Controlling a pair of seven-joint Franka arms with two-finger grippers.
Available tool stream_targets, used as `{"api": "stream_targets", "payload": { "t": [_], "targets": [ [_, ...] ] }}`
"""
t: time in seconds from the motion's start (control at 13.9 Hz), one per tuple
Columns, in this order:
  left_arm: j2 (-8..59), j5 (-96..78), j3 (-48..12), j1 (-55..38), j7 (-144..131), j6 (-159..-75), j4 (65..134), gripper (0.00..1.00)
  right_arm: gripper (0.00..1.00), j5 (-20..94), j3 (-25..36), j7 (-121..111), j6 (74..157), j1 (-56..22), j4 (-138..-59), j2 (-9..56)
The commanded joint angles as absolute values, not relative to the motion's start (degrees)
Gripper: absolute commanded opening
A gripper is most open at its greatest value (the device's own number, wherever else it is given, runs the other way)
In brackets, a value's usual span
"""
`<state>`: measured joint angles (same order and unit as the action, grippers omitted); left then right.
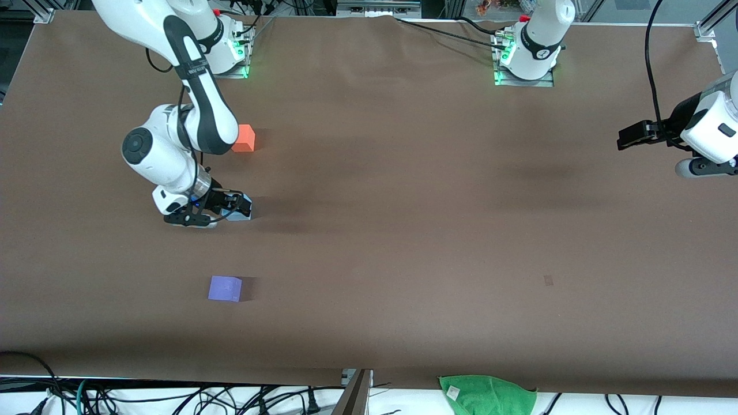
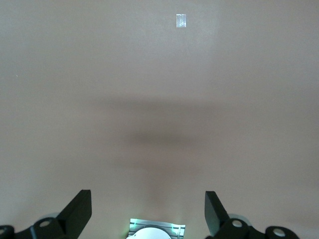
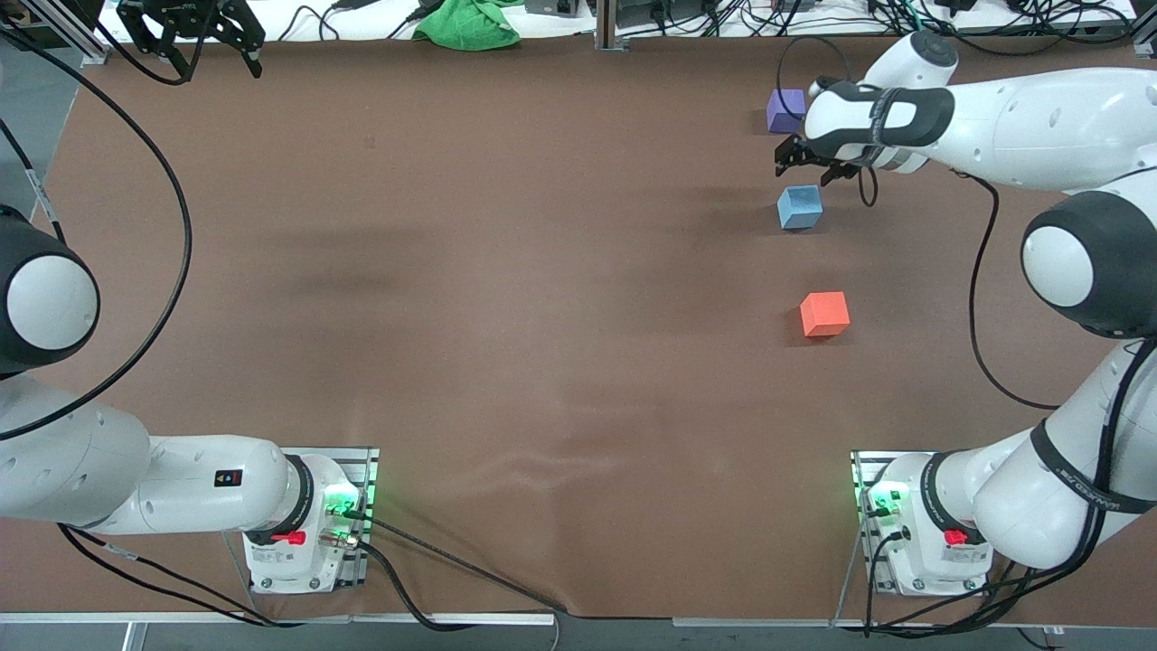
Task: Place blue block between orange and purple blocks
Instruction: 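Lower the cube between the orange and purple cubes, open the right gripper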
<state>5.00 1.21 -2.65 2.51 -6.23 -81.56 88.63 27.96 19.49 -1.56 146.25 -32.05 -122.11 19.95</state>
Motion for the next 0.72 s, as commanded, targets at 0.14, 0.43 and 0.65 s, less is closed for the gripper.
{"api": "stream_targets", "payload": {
  "t": [0.14, 0.43, 0.65],
  "targets": [
    [4.75, 0.0, -2.46, 2.9, -4.75, -81.65, 88.68, 1.0, 1.0, 20.05, 22.76, -0.81, 129.78, -32.26, -114.99, 13.27],
    [4.75, 0.0, -2.46, 2.9, -4.75, -81.65, 88.68, 1.0, 1.0, 10.66, 23.21, 7.37, 112.63, -32.34, -104.08, 11.0],
    [4.75, 0.0, -2.46, 2.9, -4.75, -81.65, 88.68, 1.0, 1.0, 8.88, 22.68, 7.92, 110.04, -32.52, -103.45, 6.69]
  ]
}}
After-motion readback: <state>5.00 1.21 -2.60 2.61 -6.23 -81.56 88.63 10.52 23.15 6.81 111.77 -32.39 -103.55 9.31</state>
